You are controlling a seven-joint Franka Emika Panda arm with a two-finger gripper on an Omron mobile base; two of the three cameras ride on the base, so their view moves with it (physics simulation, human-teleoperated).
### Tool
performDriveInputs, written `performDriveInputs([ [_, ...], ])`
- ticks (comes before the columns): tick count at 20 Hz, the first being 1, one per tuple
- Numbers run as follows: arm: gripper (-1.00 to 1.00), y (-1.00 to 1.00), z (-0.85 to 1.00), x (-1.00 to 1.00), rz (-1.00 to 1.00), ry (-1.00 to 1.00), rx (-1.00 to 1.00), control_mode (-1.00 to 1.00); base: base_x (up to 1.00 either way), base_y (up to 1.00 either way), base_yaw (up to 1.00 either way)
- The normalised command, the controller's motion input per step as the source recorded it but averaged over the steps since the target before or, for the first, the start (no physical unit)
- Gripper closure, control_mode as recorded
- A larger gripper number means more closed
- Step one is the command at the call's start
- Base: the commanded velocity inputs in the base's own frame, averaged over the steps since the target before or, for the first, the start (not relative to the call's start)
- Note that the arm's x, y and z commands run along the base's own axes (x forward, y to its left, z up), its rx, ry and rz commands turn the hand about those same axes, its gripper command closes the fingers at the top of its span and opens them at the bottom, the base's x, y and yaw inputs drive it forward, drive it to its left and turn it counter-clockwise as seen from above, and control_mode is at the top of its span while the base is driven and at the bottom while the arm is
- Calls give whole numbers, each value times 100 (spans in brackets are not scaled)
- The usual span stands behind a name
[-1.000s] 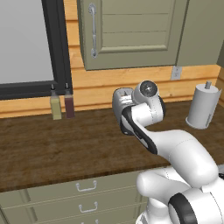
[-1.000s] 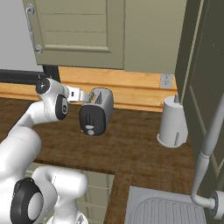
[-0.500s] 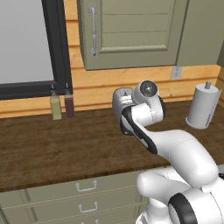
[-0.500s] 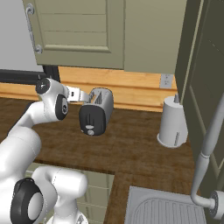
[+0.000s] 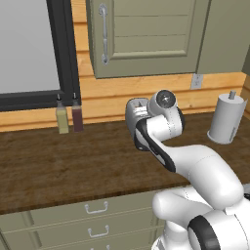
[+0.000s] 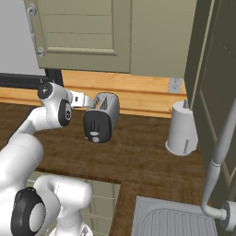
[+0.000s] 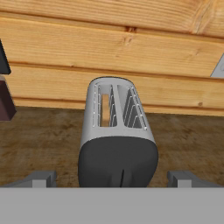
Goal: Start the toaster. Once the lever pops up, take the bread to the plate on the dining counter.
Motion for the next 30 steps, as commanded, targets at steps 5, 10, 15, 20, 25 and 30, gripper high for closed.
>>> performDriveInputs([
  [5, -100, 0, 0, 0, 0, 0, 0, -100, 0, 0, 0],
  [10, -100, 0, 0, 0, 0, 0, 0, -100, 0, 0, 0],
  [15, -100, 0, 0, 0, 0, 0, 0, -100, 0, 0, 0],
  [20, -100, 0, 0, 0, 0, 0, 0, -100, 0, 0, 0],
  [25, -100, 0, 0, 0, 0, 0, 0, -100, 0, 0, 0],
  [30, -100, 0, 0, 0, 0, 0, 0, -100, 0, 0, 0],
])
